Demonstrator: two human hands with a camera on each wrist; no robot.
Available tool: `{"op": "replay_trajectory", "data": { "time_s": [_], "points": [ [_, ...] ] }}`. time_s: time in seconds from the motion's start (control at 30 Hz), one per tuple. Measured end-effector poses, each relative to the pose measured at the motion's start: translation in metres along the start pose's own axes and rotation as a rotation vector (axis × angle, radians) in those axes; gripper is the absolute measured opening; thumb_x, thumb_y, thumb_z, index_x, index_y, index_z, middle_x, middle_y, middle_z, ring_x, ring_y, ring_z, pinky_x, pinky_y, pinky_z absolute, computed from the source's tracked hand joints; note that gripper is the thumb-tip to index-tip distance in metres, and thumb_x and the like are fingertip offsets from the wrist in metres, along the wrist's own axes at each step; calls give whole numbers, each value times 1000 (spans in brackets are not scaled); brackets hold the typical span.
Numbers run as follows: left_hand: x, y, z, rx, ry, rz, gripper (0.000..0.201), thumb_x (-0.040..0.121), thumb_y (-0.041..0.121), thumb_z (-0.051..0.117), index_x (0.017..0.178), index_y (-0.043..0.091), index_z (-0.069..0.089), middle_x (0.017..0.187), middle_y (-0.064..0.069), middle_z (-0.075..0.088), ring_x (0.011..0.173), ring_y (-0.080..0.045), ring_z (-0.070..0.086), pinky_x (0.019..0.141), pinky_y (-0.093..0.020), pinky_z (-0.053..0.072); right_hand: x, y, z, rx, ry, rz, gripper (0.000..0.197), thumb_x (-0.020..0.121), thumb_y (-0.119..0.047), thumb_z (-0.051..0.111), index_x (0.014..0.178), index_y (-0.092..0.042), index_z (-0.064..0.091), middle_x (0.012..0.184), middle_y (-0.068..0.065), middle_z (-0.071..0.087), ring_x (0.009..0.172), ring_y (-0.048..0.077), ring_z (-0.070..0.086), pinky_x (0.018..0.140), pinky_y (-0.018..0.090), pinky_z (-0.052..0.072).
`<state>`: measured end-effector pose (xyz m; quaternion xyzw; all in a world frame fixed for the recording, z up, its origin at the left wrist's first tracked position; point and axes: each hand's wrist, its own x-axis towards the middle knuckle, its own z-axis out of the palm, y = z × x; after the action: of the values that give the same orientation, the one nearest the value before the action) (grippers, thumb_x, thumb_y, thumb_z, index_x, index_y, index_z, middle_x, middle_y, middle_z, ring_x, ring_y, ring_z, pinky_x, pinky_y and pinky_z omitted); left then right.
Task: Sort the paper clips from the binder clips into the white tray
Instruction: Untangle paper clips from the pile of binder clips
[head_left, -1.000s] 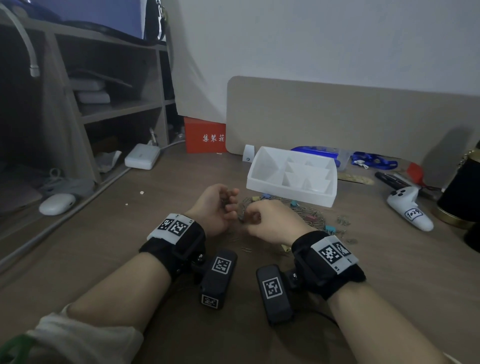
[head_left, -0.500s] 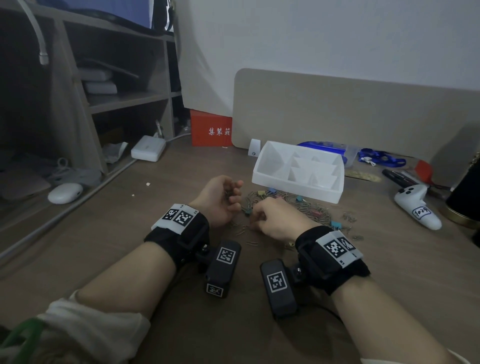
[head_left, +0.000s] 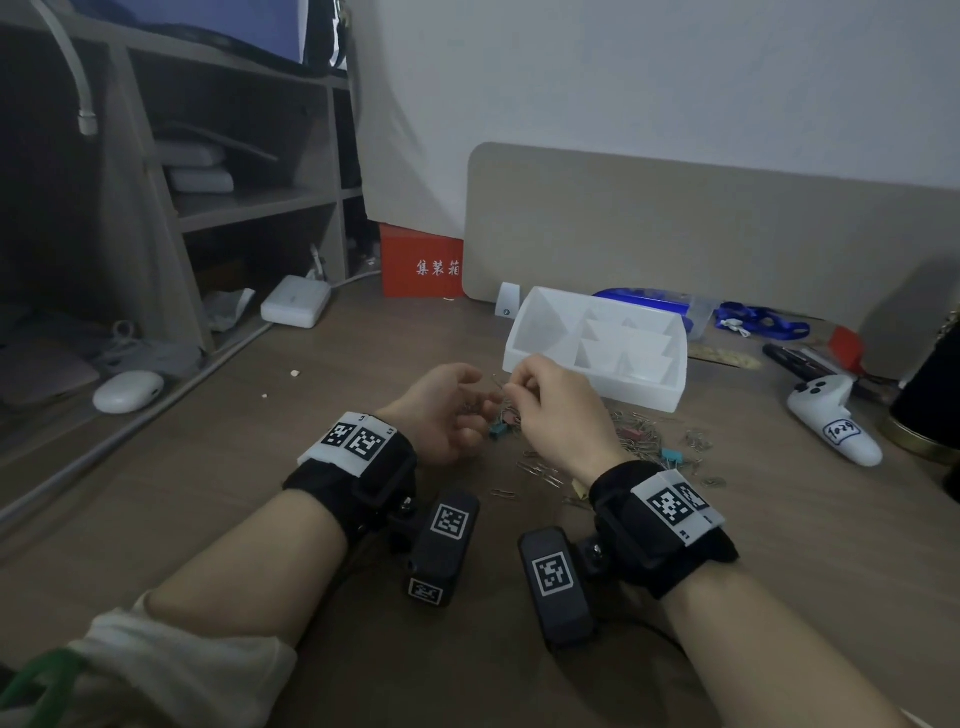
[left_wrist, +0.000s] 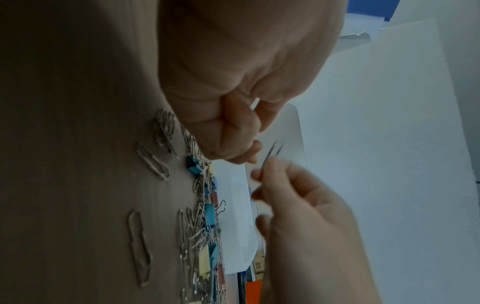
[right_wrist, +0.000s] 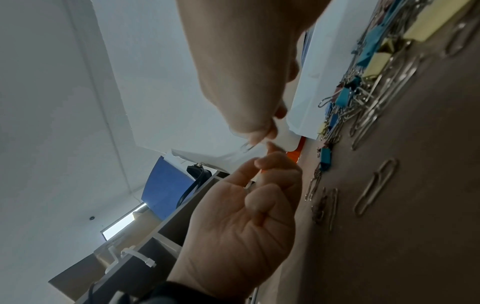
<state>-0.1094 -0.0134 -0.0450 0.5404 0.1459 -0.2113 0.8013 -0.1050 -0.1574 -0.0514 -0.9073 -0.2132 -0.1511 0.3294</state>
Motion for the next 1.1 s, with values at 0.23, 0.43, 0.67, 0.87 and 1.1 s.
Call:
{"op": "replay_trajectory", "data": {
  "time_s": [0.23, 0.43, 0.67, 0.87, 1.1],
  "points": [
    [1, -2, 1, 17, -1, 22, 31, 92, 23, 33, 63, 15, 42, 48, 3, 32, 32, -7, 21, 33, -13, 12, 5, -13, 13, 25, -10, -156, 6, 92, -24, 58, 87, -21, 61, 88, -7, 58, 84, 11, 53, 74, 32, 47],
    [5, 11, -22, -267, 94, 138, 28, 92, 18, 38, 65, 14, 41, 49, 4, 35, 31, -6, 25, 28, -14, 16, 7, -15, 13, 71, -54, -125, 17, 95, -21, 53, 110, -16, 60, 104, -5, 56, 83, 5, 50, 79, 25, 43],
    [6, 14, -31, -307, 71, 128, 26, 93, 16, 36, 69, 11, 46, 53, 4, 37, 31, -6, 27, 29, -14, 17, 6, -5, 22, -277, -629, -226, 37, 94, -42, 53, 123, -21, 59, 119, 2, 54, 116, 22, 38, 103, 40, 34],
    [4, 11, -24, -237, 40, 107, 25, 92, 14, 35, 70, 10, 47, 53, 3, 39, 33, -6, 28, 31, -15, 17, 1, -6, 10, -105, -642, -203, 31, 87, -28, 67, 118, -22, 65, 104, -8, 52, 103, 12, 48, 91, 26, 38],
    [4, 6, -14, -167, 12, 102, 24, 91, 14, 36, 70, 10, 46, 54, 3, 38, 35, -6, 27, 32, -15, 17, -2, 0, 4, -73, -578, -149, 12, 84, -16, 69, 94, -20, 74, 96, -3, 67, 91, 12, 60, 86, 33, 49]
  ]
}}
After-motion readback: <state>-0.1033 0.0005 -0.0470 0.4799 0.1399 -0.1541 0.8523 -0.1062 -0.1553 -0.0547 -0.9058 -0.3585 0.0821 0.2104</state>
